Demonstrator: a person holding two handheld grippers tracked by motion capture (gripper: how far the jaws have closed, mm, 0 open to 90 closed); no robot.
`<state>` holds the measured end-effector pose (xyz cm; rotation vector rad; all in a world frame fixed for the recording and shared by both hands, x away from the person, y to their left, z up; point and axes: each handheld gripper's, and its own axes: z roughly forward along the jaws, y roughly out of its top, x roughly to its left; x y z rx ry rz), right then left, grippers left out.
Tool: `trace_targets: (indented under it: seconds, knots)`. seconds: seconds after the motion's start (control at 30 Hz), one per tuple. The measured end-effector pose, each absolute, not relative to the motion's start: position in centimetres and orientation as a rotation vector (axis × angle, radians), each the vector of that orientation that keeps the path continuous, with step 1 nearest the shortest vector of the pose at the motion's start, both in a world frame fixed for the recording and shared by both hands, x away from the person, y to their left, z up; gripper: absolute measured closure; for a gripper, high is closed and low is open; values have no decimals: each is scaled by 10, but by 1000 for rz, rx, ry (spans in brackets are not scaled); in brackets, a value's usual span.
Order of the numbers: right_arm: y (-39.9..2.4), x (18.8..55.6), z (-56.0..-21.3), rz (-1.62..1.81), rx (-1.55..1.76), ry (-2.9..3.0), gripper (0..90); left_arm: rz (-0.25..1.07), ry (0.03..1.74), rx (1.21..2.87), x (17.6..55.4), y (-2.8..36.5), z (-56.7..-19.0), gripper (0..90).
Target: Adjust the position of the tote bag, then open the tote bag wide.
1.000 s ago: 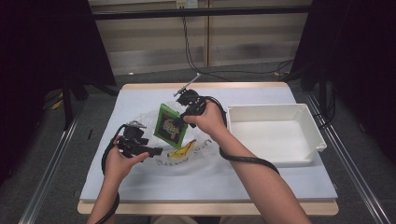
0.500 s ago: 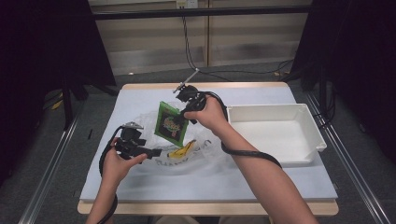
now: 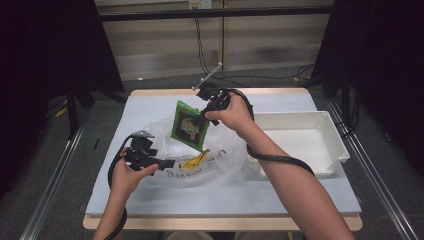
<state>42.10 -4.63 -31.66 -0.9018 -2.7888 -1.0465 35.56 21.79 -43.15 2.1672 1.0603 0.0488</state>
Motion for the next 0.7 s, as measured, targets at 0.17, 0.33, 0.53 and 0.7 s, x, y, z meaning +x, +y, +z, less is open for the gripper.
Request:
trace_targets:
  seconds: [0.17,0.33,0.53,0.7]
  knots:
    - [-50,421,-309,-1055,-899,-2796,754,29,1089,2164,358,217,-435,79]
    - [-53,423,-310,-1045,-893,-2791,754,36,1086,2161,357,216,-433,71]
    - [-57,423,-306,-1060,-880,-2782,754,53,1071,2161,355,216,-431,40]
    - [-62,422,-299,-1051,-872,-2797,754,58,1075,2154,353,216,-430,39]
